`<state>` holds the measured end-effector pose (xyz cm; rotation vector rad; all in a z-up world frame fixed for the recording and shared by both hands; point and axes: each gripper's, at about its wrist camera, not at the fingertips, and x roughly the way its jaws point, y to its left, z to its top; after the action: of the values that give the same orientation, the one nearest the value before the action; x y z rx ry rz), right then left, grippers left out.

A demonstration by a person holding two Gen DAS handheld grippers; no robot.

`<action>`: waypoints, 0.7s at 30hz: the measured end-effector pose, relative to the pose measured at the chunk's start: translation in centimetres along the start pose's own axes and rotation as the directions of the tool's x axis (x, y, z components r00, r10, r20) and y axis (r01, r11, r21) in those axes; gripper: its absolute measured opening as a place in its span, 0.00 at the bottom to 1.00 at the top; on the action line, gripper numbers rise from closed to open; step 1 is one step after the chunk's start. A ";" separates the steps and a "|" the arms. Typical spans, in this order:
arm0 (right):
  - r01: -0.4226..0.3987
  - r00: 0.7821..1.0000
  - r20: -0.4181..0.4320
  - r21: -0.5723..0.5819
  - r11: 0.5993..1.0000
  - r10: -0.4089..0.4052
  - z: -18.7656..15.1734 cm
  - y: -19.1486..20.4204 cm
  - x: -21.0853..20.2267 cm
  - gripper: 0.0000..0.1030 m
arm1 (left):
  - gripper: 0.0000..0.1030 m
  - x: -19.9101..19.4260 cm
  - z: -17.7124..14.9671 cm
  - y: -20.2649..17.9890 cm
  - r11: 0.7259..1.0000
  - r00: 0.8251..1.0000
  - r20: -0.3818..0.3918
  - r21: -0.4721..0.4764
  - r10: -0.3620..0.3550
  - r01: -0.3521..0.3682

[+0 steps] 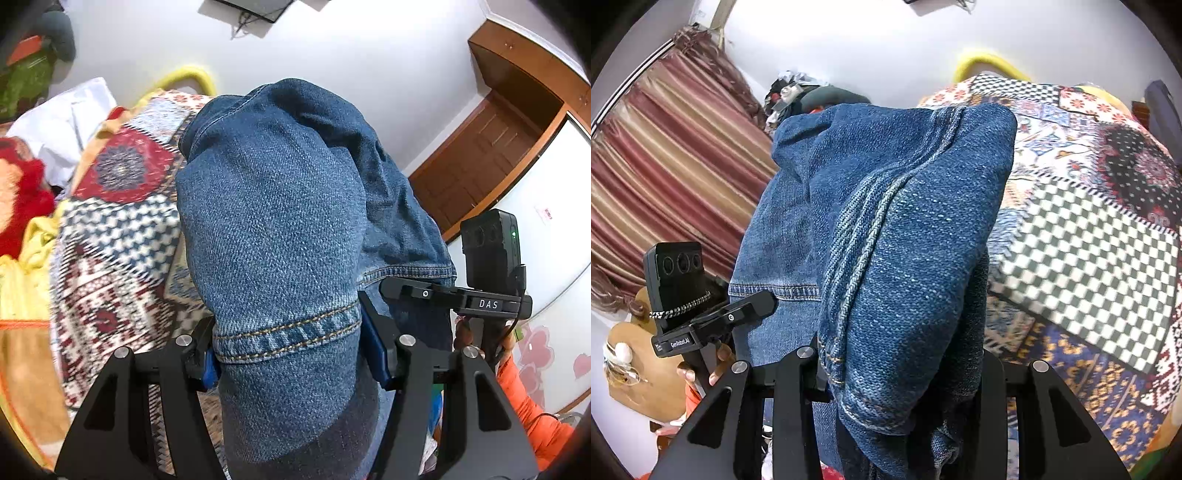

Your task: Fold large clothes

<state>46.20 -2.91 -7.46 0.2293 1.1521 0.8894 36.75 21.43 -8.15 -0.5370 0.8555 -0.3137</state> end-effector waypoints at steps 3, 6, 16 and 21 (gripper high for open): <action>-0.008 0.999 -0.046 0.012 1.000 0.008 -0.6 1.1 2.5 0.37 | 0.60 -1.1 -1.1 2.4 0.999 1.000 -0.018 -0.033 0.019 -0.020; -0.008 0.994 -0.111 0.039 0.999 0.012 -1.4 1.3 5.8 0.37 | 0.60 -1.1 -2.6 5.1 0.995 0.999 -0.041 -0.097 0.035 -0.039; 0.032 0.954 -0.301 0.116 0.993 0.004 -4.1 -2.3 17.4 0.37 | 0.60 3.7 -7.9 14.2 0.967 0.981 -0.185 -0.237 0.055 -0.099; 0.026 0.944 -0.329 0.052 0.998 -0.007 -3.9 -3.2 19.7 0.40 | 0.64 6.1 -10.2 18.6 0.934 0.982 -0.187 -0.352 -0.006 -0.062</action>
<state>46.74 7.96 -24.62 0.1178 1.4890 0.9029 33.46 30.59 -27.93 -0.8427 1.1100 -0.1828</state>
